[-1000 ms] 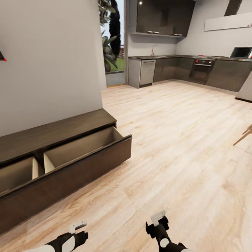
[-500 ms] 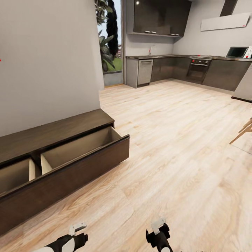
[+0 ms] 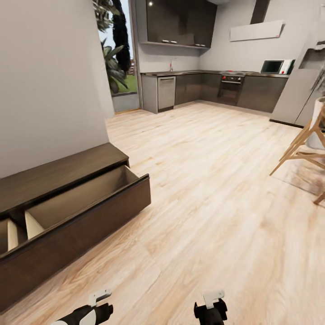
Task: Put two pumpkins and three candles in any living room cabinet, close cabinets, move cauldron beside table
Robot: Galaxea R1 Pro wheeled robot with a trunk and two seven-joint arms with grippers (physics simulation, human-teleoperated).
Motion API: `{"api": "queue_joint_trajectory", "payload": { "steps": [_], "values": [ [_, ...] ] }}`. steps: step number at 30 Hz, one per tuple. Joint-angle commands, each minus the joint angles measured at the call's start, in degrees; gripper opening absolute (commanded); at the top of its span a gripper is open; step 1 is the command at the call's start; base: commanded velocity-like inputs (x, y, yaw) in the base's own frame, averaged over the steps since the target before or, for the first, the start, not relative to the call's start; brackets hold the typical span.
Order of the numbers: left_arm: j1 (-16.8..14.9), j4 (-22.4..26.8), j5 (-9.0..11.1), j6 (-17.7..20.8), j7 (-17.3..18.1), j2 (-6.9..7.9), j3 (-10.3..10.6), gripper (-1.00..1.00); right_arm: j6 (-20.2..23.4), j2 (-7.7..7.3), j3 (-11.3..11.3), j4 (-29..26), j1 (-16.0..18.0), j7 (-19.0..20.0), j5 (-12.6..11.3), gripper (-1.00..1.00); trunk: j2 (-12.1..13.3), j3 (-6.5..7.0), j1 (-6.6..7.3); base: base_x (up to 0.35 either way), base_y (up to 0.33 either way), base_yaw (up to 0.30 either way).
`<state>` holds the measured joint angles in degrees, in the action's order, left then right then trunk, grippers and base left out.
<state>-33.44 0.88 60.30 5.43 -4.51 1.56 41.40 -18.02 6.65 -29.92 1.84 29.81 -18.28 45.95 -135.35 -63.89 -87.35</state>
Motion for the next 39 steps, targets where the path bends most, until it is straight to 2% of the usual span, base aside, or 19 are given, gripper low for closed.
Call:
{"api": "queue_joint_trajectory", "payload": {
  "steps": [1,18,39],
  "values": [
    [0.01,0.00,0.00,-0.02,-0.01,0.01,0.00,1.00,0.00,0.04,-0.02,0.03,0.00,0.00,-0.10,1.00,0.00,0.00,0.00,0.000,0.000,-0.284],
    [0.04,0.00,0.08,-0.06,-0.03,0.01,0.00,1.00,0.05,0.19,-0.05,0.02,-0.01,0.00,-0.37,1.00,0.00,-0.03,0.00,0.000,0.000,-0.283],
    [0.04,0.00,0.08,-0.06,0.00,-0.06,0.00,1.00,0.00,0.37,-0.14,0.02,-0.01,-0.08,-0.50,1.00,0.00,-1.00,0.00,0.000,0.000,-0.241]
  ]
}}
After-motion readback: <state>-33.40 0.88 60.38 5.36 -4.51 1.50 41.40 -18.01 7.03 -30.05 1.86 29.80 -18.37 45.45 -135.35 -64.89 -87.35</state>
